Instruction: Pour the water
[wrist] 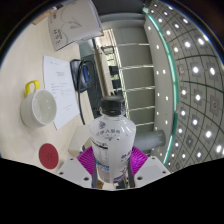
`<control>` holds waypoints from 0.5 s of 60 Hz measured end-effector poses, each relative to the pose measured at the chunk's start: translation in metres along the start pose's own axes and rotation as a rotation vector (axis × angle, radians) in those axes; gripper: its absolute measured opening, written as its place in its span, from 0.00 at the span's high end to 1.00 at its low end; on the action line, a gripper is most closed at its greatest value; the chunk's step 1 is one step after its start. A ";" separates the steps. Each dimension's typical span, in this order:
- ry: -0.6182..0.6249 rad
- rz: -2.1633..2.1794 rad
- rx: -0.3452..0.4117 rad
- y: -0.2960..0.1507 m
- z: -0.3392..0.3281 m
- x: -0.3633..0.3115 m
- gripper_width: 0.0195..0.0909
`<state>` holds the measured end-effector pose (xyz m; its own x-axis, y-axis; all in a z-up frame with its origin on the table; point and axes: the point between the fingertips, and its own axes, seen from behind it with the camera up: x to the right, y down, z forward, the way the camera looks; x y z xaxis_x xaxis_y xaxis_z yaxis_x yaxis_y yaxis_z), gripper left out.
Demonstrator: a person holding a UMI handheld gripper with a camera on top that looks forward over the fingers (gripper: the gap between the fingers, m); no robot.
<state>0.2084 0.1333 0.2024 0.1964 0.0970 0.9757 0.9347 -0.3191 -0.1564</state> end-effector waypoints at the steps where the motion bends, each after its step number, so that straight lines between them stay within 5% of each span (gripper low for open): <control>1: 0.008 -0.046 0.003 -0.004 0.003 -0.003 0.68; 30: 0.065 -0.635 0.059 -0.032 0.031 -0.047 0.68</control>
<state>0.1783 0.1681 0.1566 -0.4179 0.1920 0.8880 0.8780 -0.1657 0.4490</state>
